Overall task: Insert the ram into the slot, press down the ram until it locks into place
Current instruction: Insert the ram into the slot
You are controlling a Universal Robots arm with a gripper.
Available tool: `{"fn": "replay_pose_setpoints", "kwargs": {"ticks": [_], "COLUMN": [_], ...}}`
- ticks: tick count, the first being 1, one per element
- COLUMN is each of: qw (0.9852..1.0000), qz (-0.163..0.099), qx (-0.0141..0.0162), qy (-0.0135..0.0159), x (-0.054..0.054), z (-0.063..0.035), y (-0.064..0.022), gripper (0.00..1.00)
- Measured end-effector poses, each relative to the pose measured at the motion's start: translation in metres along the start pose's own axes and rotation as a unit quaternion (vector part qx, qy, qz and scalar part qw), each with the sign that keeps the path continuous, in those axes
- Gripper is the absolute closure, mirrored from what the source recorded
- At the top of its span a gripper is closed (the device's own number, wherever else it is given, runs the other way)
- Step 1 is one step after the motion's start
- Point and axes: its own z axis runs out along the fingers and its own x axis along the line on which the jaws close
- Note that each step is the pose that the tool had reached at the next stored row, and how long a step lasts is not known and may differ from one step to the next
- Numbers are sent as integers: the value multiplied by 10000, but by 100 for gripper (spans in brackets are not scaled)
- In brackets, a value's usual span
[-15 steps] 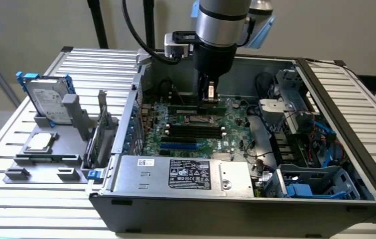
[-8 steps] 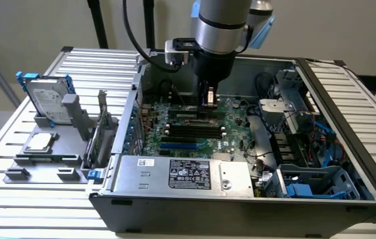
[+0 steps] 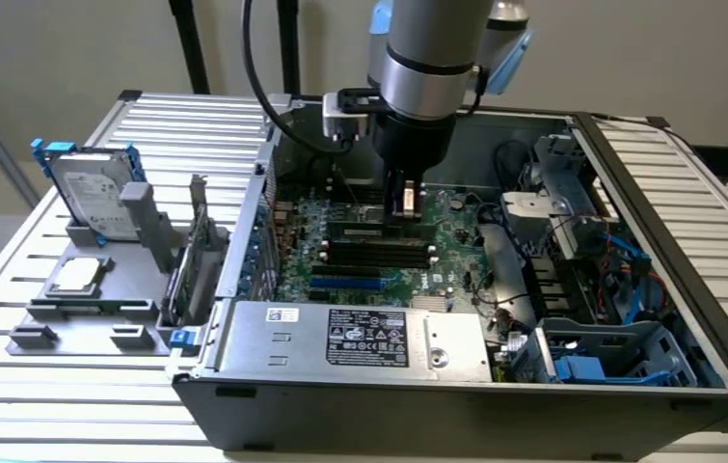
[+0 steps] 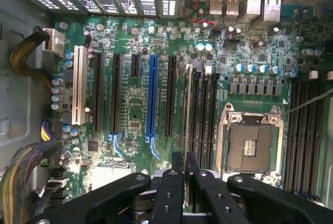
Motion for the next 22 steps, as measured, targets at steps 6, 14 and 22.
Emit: {"fn": "replay_pose_setpoints", "kwargs": {"ticks": [6, 14, 22], "qw": [10000, 9999, 9998], "qz": [10, 24, 26], "qx": [-8, -104, -187], "qy": [-1, -4, -5], "x": [2, 1, -2], "z": [109, 213, 223], "y": [-12, -51, -94], "gripper": [86, 86, 86]}}
